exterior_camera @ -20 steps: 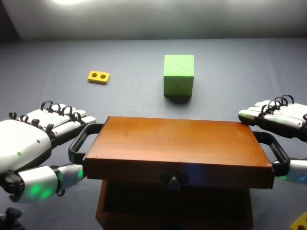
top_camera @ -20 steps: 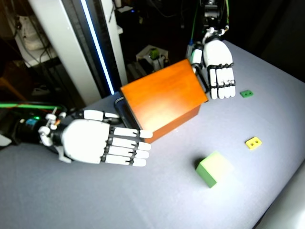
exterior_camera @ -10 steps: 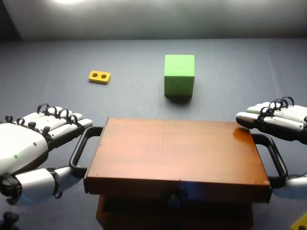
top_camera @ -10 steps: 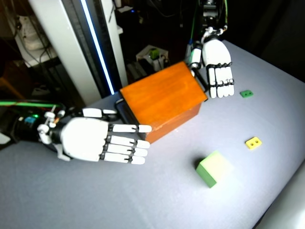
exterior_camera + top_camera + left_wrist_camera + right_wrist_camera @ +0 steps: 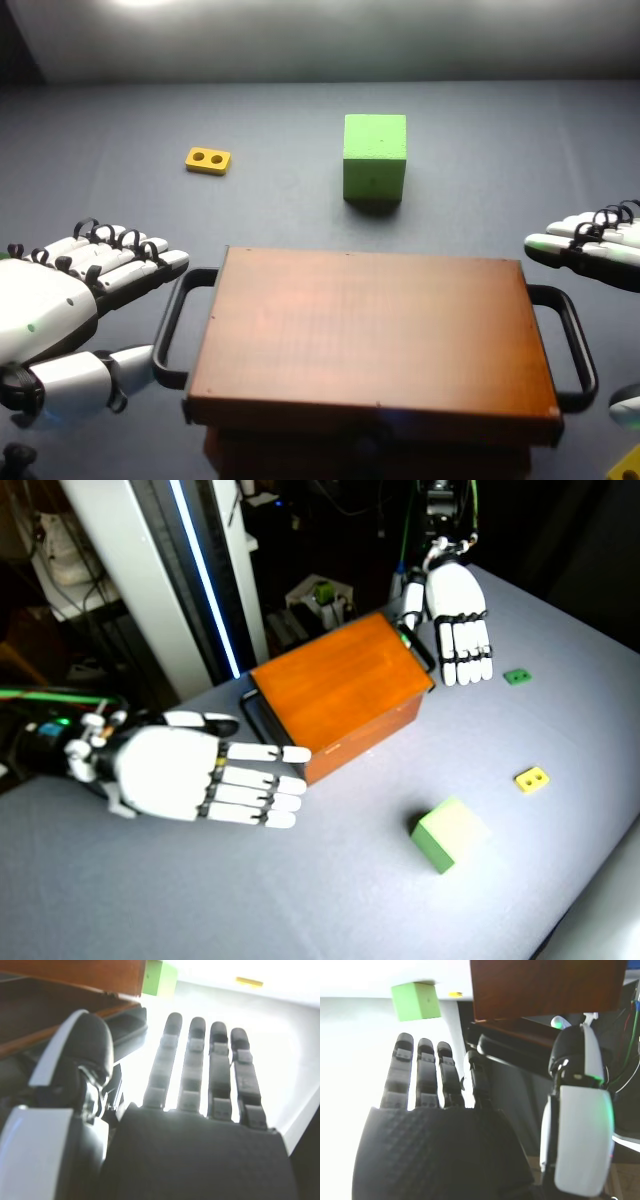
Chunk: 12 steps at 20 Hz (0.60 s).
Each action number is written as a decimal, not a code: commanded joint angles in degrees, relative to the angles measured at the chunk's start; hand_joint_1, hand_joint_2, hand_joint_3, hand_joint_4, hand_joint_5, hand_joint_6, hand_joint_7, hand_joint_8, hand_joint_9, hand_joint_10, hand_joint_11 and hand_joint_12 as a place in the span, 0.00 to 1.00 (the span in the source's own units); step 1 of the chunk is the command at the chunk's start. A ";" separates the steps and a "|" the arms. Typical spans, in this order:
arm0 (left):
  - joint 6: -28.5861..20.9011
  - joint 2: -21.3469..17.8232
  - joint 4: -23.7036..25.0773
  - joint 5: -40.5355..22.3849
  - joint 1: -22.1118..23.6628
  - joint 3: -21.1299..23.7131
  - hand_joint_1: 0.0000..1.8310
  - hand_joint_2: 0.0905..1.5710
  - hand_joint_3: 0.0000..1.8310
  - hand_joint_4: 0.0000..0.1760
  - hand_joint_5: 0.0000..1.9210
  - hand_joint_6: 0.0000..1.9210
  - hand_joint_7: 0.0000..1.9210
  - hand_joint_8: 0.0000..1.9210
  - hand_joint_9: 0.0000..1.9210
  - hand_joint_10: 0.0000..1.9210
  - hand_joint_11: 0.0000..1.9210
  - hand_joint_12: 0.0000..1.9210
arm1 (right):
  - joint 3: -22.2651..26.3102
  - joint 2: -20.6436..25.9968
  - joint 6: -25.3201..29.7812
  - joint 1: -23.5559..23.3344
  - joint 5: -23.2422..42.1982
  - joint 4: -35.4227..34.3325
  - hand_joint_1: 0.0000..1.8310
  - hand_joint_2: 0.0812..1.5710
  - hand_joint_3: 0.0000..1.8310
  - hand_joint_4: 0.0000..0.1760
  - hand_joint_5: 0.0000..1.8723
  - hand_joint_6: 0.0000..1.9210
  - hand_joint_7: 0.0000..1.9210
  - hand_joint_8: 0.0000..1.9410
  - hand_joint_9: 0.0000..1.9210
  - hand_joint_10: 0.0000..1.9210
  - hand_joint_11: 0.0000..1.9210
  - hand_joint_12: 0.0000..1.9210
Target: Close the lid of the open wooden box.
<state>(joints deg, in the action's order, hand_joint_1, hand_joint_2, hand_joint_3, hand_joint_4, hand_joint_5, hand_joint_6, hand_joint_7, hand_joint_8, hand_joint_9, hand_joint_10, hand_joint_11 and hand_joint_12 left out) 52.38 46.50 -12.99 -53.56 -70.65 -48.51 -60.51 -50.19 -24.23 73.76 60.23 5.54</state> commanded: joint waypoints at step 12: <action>-1.19 -0.37 -0.42 -9.79 -0.51 -0.01 0.00 0.91 0.00 0.00 0.06 0.00 0.05 0.01 0.04 0.01 0.02 0.01 | 0.26 1.89 -0.78 -0.21 12.15 -5.35 0.39 0.63 0.01 1.00 0.00 0.00 0.00 0.00 0.00 0.00 0.00 0.00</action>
<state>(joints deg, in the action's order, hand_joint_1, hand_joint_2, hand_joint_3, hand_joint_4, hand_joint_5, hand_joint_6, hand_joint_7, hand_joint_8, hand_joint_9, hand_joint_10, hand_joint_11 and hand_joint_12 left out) 51.48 46.54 -13.28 -55.59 -71.61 -48.51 -60.27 -48.56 -25.39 73.76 64.53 1.37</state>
